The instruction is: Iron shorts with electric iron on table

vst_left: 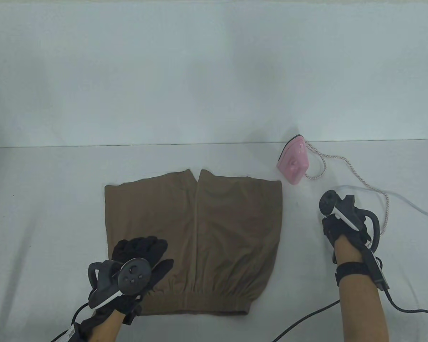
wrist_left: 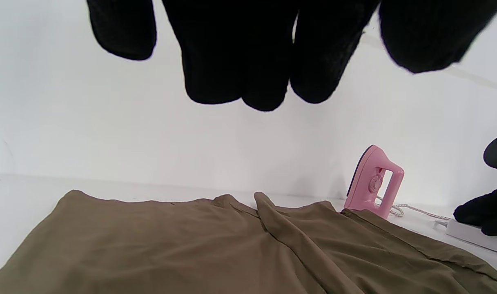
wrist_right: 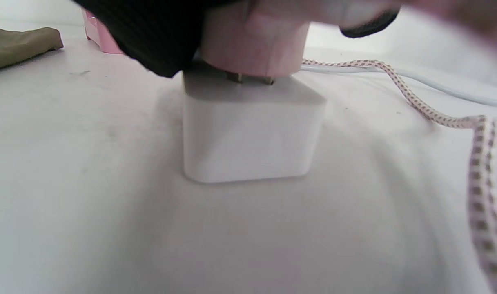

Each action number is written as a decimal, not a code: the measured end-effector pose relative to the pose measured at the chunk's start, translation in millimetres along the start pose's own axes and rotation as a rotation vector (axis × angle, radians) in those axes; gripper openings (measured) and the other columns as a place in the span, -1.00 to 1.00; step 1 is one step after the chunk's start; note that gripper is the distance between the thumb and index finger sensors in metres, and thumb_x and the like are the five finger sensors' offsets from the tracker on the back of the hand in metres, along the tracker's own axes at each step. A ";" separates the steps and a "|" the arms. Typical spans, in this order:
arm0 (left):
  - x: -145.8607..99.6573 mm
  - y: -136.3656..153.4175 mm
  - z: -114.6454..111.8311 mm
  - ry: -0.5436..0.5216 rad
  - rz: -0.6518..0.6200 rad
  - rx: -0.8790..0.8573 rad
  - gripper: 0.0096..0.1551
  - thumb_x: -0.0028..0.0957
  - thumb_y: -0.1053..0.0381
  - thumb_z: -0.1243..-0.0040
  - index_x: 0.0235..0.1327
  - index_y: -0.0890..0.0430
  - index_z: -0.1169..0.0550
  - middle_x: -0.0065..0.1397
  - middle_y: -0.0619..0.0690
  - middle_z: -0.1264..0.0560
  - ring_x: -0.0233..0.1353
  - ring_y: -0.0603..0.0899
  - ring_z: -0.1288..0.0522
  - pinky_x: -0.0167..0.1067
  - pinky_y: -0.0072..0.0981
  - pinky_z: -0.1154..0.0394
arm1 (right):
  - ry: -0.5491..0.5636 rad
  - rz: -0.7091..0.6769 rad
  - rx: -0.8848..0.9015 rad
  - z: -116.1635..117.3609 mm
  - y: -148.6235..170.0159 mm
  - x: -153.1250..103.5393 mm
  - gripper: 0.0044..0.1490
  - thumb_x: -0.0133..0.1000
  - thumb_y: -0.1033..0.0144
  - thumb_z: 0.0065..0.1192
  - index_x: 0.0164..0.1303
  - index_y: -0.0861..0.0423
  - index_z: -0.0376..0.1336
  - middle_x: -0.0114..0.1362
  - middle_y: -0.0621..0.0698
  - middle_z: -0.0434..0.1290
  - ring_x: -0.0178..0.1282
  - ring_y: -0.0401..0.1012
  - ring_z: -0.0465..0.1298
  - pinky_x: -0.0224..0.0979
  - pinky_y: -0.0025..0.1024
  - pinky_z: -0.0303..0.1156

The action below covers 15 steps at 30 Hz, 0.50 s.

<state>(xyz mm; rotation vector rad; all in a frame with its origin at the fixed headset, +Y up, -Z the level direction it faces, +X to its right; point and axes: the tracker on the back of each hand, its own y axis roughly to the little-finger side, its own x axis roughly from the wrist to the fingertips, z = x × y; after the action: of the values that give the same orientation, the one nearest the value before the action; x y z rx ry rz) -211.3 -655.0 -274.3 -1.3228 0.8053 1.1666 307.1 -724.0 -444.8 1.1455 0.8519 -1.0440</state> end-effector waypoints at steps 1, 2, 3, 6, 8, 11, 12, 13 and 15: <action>0.1 -0.1 0.0 -0.002 0.001 -0.001 -0.30 0.02 -0.42 -0.15 0.40 -0.15 -0.51 0.54 -0.08 -0.48 0.52 0.22 -0.48 0.47 0.37 -0.27 | 0.004 0.002 -0.001 -0.2 -0.4 -0.8 -0.21 0.15 -0.01 0.33 0.58 -0.24 0.09 0.62 -0.23 0.29 0.68 -0.13 0.36 0.61 0.16 0.26; 0.2 -0.3 -0.1 -0.003 0.001 -0.003 -0.30 0.02 -0.42 -0.15 0.40 -0.15 -0.51 0.55 -0.07 -0.47 0.52 0.22 -0.47 0.47 0.37 -0.27 | 0.006 0.003 -0.004 0.0 -0.8 -1.4 -0.21 0.14 -0.02 0.34 0.58 -0.24 0.09 0.63 -0.20 0.29 0.68 -0.13 0.36 0.61 0.16 0.26; 0.3 -0.7 -0.4 -0.004 0.001 -0.004 -0.29 0.02 -0.42 -0.15 0.41 -0.15 -0.50 0.56 -0.07 -0.46 0.53 0.23 -0.47 0.47 0.37 -0.26 | 0.004 0.004 -0.005 0.4 -1.1 -1.7 -0.20 0.14 -0.02 0.34 0.59 -0.24 0.08 0.63 -0.21 0.28 0.69 -0.13 0.35 0.61 0.17 0.26; 1.1 -4.0 -2.7 -0.004 -0.005 0.003 -0.29 0.02 -0.42 -0.15 0.42 -0.15 -0.49 0.57 -0.07 -0.44 0.54 0.24 -0.45 0.48 0.37 -0.26 | 0.005 0.010 0.000 1.9 -1.4 -3.0 -0.17 0.13 -0.05 0.35 0.60 -0.24 0.06 0.64 -0.21 0.26 0.70 -0.12 0.34 0.61 0.18 0.25; 1.8 -7.0 -3.7 -0.003 -0.011 0.019 -0.29 0.02 -0.41 -0.17 0.42 -0.15 -0.49 0.58 -0.07 -0.43 0.55 0.24 -0.44 0.48 0.37 -0.26 | -0.005 0.014 0.013 3.3 -0.9 -3.4 -0.15 0.13 -0.08 0.34 0.61 -0.25 0.04 0.66 -0.23 0.24 0.72 -0.12 0.31 0.61 0.19 0.24; 1.9 -11.4 -5.0 -0.004 -0.025 0.038 -0.29 0.01 -0.40 -0.19 0.42 -0.16 -0.49 0.61 -0.07 -0.40 0.58 0.25 -0.42 0.49 0.37 -0.24 | -0.003 0.045 0.096 6.7 2.8 -4.6 -0.10 0.12 -0.13 0.35 0.63 -0.28 0.00 0.67 -0.25 0.21 0.74 -0.13 0.27 0.61 0.22 0.21; 1.7 -12.4 -5.2 -0.005 -0.028 0.040 -0.29 0.01 -0.40 -0.19 0.42 -0.16 -0.49 0.62 -0.07 -0.39 0.59 0.26 -0.41 0.49 0.37 -0.24 | -0.003 0.048 0.100 7.3 3.4 -4.9 -0.10 0.12 -0.13 0.34 0.62 -0.29 0.00 0.67 -0.25 0.21 0.74 -0.14 0.26 0.61 0.22 0.21; 1.4 -13.6 -5.5 -0.007 -0.031 0.044 -0.29 0.01 -0.40 -0.20 0.41 -0.16 -0.49 0.62 -0.08 -0.39 0.59 0.26 -0.40 0.49 0.37 -0.24 | 0.001 0.050 0.106 7.4 4.4 -5.5 -0.10 0.12 -0.15 0.34 0.62 -0.30 -0.01 0.67 -0.26 0.21 0.74 -0.14 0.26 0.61 0.22 0.21; 0.6 -15.2 -5.9 -0.010 -0.037 0.050 -0.29 0.01 -0.40 -0.19 0.41 -0.16 -0.49 0.62 -0.08 -0.39 0.60 0.26 -0.40 0.49 0.37 -0.24 | -0.002 0.064 0.151 7.0 6.4 -5.7 -0.11 0.12 -0.15 0.33 0.62 -0.30 0.00 0.67 -0.27 0.21 0.75 -0.15 0.26 0.61 0.23 0.20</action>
<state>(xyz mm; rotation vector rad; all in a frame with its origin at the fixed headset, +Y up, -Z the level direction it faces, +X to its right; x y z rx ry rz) -195.7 -658.6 -271.2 -1.2847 0.7945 1.1169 311.6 -729.1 -436.1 1.2903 0.7399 -1.0704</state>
